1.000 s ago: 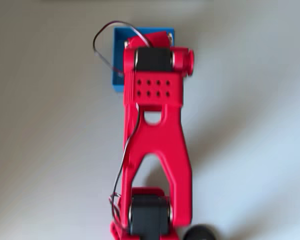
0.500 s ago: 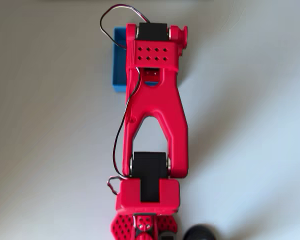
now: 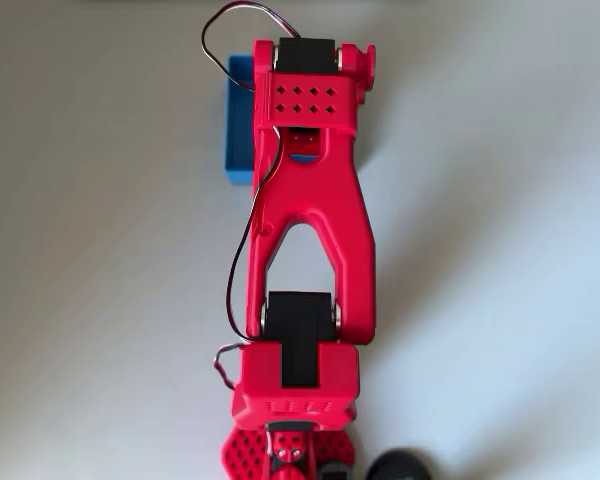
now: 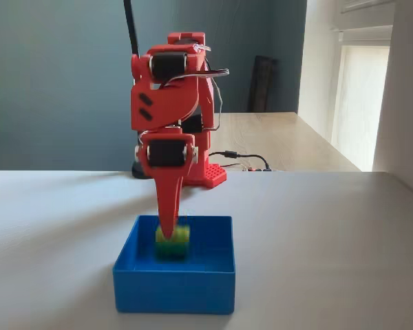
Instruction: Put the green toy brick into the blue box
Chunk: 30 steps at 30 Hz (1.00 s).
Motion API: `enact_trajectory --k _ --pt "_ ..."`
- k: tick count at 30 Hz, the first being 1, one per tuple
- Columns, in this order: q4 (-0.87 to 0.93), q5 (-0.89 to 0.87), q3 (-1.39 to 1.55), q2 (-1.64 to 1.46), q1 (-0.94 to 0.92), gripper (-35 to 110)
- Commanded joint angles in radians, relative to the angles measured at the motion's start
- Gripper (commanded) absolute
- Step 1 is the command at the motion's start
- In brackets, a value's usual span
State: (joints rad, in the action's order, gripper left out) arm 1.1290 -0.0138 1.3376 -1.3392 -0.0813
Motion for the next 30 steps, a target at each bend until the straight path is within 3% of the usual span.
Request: enact_trajectory --k 1,7,14,22,30 --pt "0.014 0.003 -0.064 -0.029 -0.012 18" --pt "0.046 0.003 -0.069 -0.041 -0.012 15" --pt "0.089 -0.003 -0.002 -0.074 -0.002 0" --pt "0.081 -0.060 0.107 -0.403 0.084 0" --pt "-0.077 -0.089 0.388 -0.765 0.143 0"
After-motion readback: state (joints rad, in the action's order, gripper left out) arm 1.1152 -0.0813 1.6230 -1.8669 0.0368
